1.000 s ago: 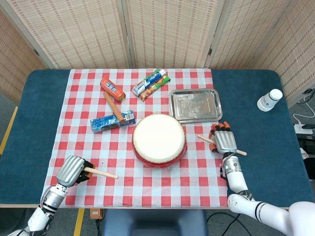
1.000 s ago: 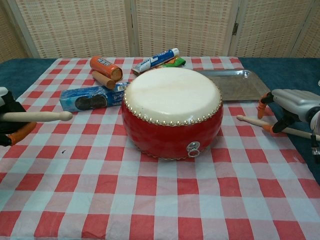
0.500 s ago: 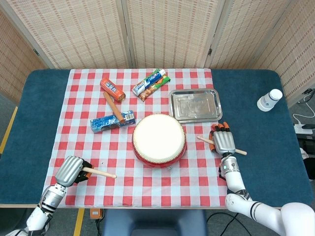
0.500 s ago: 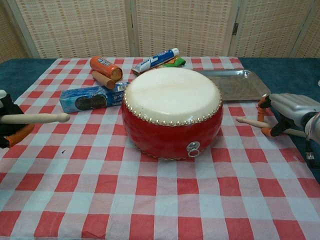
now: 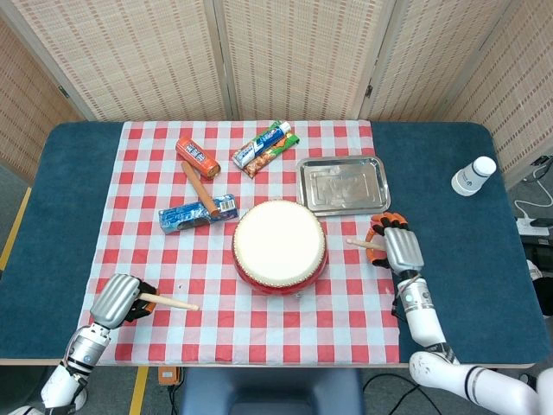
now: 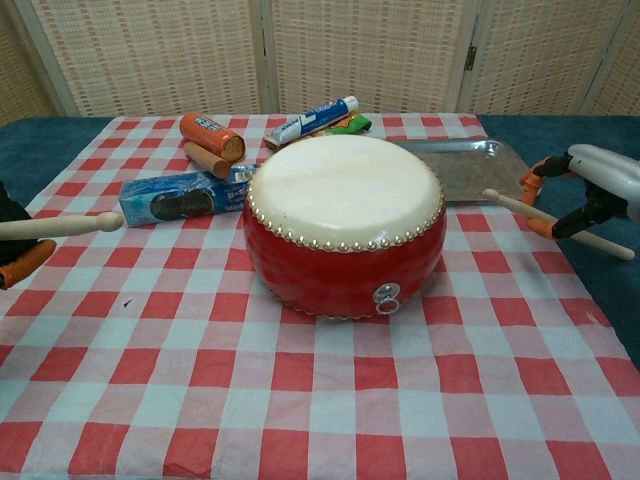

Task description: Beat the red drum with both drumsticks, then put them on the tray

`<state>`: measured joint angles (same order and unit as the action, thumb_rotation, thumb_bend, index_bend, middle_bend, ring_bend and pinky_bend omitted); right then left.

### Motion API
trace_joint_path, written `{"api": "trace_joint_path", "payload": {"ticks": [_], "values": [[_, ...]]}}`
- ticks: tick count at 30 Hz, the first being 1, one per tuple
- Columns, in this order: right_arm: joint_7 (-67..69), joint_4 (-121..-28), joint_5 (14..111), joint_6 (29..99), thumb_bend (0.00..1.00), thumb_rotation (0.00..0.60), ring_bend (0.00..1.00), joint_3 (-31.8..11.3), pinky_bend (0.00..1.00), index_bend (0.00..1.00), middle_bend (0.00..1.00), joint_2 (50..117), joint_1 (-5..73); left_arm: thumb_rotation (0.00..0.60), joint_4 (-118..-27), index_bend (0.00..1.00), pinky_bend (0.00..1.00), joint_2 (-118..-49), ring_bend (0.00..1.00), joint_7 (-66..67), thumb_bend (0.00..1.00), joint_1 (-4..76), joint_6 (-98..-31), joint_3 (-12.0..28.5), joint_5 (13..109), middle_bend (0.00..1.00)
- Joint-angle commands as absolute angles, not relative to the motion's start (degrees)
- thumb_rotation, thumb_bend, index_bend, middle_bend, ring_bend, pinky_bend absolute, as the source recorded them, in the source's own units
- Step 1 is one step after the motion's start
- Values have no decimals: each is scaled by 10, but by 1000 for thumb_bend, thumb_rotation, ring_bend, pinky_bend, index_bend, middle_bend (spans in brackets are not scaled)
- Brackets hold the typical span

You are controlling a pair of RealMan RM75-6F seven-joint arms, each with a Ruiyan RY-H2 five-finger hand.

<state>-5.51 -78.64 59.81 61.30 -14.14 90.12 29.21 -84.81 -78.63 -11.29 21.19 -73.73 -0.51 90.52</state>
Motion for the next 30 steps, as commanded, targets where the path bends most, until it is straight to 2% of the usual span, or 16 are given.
{"api": "trace_joint_path", "payload": {"ticks": [1, 4, 6, 9, 12, 17, 20, 26, 30], "values": [[141, -919, 603, 572, 427, 600, 51, -187, 150, 687, 229, 782, 243, 600, -852, 1000, 1000, -785, 1000, -114, 629, 212, -739, -5, 906, 1000], [306, -939, 610, 495, 427, 600, 111, -210, 192, 687, 259, 732, 224, 600, -857, 1000, 1000, -785, 1000, -113, 629, 212, -738, -5, 907, 1000], [416, -935, 639, 449, 428, 600, 188, -218, 259, 683, 294, 715, 214, 600, -859, 1000, 1000, -786, 1000, -112, 629, 212, -738, -5, 908, 1000], [597, -889, 700, 398, 428, 600, 251, -225, 306, 647, 324, 720, 206, 600, -861, 1000, 1000, -788, 1000, -109, 627, 214, -736, -6, 910, 1000], [749, -838, 784, 382, 428, 600, 276, -213, 333, 605, 340, 740, 210, 600, -865, 1000, 1000, -787, 1000, -104, 623, 216, -735, -5, 912, 1000], [988, -736, 924, 438, 429, 600, 289, -157, 358, 520, 347, 770, 233, 600, -870, 1000, 1000, -784, 1000, -99, 616, 216, -736, -4, 911, 1000], [1024, -713, 944, 455, 428, 600, 290, -144, 359, 468, 347, 776, 240, 600, -870, 1000, 1000, -784, 1000, -99, 616, 216, -735, -4, 911, 1000], [1255, -513, 1050, 587, 426, 600, 296, -51, 374, 294, 347, 856, 283, 600, -868, 1000, 1000, -784, 1000, -100, 616, 218, -725, -9, 910, 1000], [1323, -408, 1067, 651, 366, 600, 296, -11, 376, 271, 347, 903, 295, 600, -872, 1000, 1000, -779, 1000, -99, 616, 218, -727, -8, 911, 1000]]}}
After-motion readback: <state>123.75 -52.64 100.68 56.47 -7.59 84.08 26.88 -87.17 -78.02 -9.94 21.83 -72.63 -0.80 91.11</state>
